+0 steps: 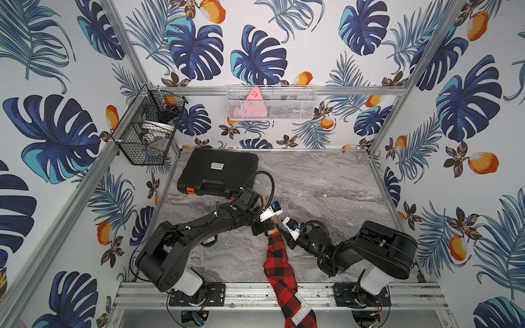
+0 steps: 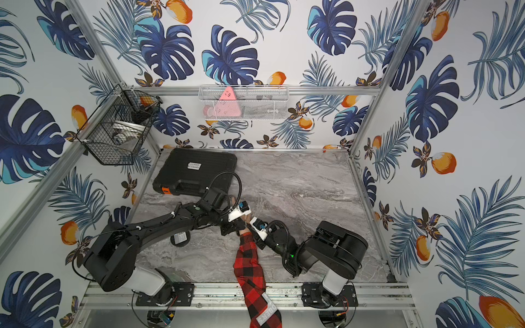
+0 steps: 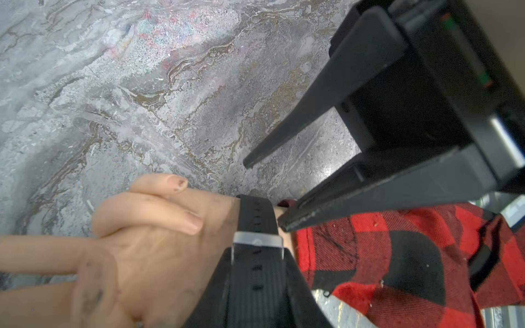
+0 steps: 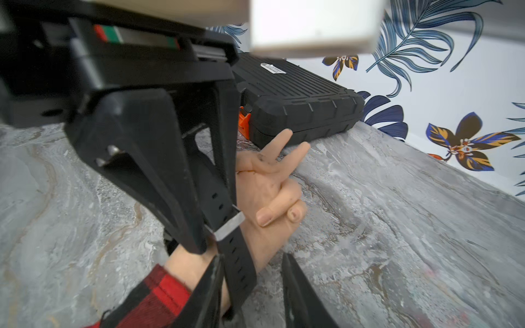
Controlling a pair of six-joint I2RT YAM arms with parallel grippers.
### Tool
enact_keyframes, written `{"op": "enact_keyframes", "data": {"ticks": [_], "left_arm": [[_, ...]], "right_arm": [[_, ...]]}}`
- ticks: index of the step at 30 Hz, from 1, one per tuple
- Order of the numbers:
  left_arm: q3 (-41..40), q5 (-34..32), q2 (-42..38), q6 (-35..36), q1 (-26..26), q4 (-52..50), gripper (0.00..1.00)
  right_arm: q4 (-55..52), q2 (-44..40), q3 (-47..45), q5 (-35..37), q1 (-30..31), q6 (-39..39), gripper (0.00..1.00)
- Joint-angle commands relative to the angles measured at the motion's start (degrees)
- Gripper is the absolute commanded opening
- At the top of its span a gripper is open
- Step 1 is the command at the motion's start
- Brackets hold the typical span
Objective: Take off the watch
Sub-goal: Untie the watch from the hand.
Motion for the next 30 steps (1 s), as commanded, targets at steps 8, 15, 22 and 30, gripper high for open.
{"op": "enact_keyframes", "data": {"ticks": [8,15,22,30], "left_arm": [[0.6,2.2,-0.1,-1.4,-0.5,1.4,0.14],[0.2,2.6,-0.6,-1.0,-0.5,1.4,0.14],[0.3,3.3,-0.7,-1.0,-0.6,1.5,0.14],[0.3,1.8,-0.9,-1.4,-1.3,1.3,0.14]], "right_arm": [[-3.2,1.7,4.6,3.9,1.5,-1.1,0.31],[-0.9,4.6,3.9,5.9,1.6,-1.1,0.24],[1.5,5.7,3.1,7.3,1.6,-1.2,0.23],[-0.7,4.9,4.5,9.1,1.7,-0.6,0.0]]}}
